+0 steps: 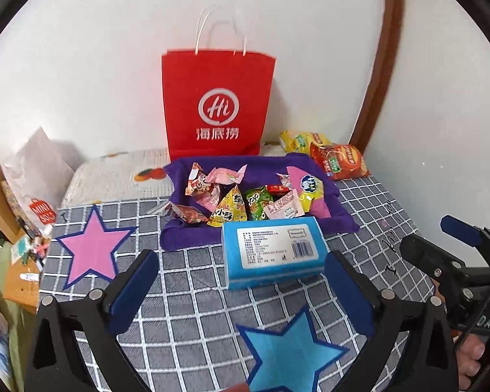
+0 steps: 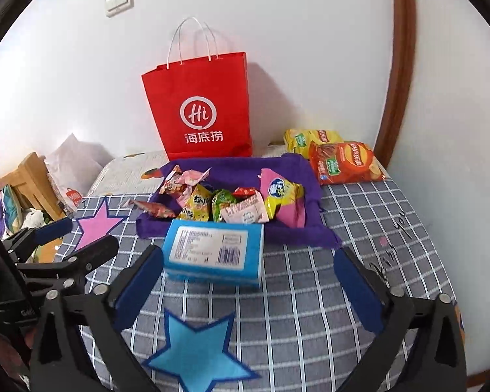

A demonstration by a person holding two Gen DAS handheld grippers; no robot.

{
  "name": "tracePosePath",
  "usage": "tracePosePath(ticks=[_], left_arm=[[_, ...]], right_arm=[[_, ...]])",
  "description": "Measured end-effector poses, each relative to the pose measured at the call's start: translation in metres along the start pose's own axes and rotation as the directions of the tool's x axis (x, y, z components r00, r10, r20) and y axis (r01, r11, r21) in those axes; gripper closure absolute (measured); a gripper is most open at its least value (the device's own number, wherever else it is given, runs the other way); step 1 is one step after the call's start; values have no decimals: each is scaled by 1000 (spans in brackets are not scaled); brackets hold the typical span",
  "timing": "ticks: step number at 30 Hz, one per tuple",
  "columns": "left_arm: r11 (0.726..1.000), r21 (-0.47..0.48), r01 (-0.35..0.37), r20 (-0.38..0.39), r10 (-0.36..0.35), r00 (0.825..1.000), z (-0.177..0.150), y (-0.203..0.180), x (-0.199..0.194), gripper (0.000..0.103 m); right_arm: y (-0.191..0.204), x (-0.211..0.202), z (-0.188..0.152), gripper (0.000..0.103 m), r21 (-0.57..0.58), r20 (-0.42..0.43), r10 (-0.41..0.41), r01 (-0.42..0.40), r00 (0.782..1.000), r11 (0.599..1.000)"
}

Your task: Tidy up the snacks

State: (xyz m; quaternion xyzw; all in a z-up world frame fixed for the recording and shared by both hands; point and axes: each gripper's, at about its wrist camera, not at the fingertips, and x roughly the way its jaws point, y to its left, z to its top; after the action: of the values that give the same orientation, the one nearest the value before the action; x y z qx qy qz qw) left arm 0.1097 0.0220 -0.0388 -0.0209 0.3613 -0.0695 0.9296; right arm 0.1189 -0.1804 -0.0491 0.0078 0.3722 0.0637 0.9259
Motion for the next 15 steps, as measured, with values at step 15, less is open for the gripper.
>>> tracePosePath(ticks=[15], left_arm=[[999,-2,-32,72,32,997,-48,-27,-76,0]], right_arm=[[-8,-85,-61,0,0,67,-72,72,995,997]])
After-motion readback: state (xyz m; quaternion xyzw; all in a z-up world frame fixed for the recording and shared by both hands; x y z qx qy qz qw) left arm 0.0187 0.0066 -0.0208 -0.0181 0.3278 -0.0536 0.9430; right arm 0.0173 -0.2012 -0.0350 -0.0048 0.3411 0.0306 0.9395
